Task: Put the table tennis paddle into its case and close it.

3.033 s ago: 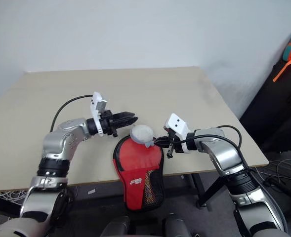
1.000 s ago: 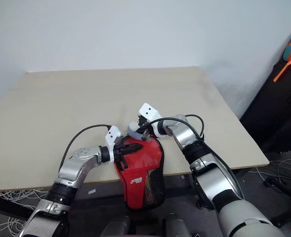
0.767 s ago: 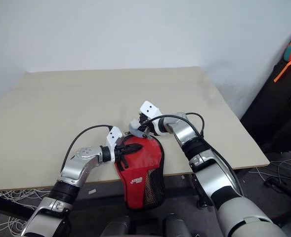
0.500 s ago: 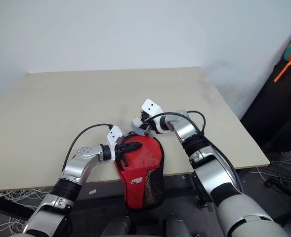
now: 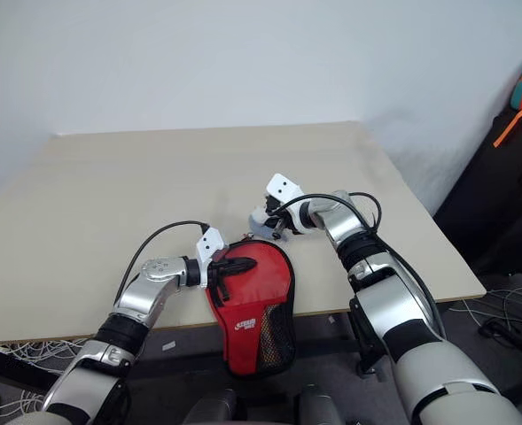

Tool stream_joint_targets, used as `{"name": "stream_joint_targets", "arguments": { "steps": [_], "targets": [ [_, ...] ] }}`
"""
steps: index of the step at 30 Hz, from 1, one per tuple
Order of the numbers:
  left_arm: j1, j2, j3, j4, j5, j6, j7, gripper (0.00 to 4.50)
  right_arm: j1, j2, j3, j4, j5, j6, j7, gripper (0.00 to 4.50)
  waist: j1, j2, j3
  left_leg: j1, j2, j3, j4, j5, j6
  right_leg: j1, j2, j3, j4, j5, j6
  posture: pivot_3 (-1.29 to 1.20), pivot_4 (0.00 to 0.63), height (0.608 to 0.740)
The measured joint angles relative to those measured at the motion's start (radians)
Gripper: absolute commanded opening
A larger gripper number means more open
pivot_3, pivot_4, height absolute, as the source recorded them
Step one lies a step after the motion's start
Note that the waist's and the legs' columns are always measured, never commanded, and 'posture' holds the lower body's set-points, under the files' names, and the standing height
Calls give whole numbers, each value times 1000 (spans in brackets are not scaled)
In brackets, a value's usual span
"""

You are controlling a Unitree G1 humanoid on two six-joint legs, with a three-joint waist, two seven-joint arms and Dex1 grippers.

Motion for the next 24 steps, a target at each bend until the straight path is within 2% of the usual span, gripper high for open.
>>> {"name": "stream_joint_targets", "arguments": {
  "steps": [12, 19, 24],
  "targets": [
    [-8, -2, -6, 24, 17, -37, -19, 0, 11, -91, 3, 6, -32, -36, 60, 119, 1, 2, -1, 0, 0, 0, 0, 0, 0, 1, 0, 0, 0, 0, 0, 0, 0, 739],
    [-10, -7, -7, 31, 30, -43, -20, 0, 119, -200, 8, -133, -42, -49, 134, 119, 2, 6, -4, 0, -1, 0, 0, 0, 0, 1, 0, 1, 0, -1, 0, 0, 0, 739],
    [-11, -14, -7, 31, 38, -43, -26, 0, 217, -275, 2, -309, -36, -18, 175, 119, 4, 7, -4, 0, -1, 0, 1, 0, 1, 1, 0, 1, -1, -1, 1, 0, 0, 739]
  ]
}}
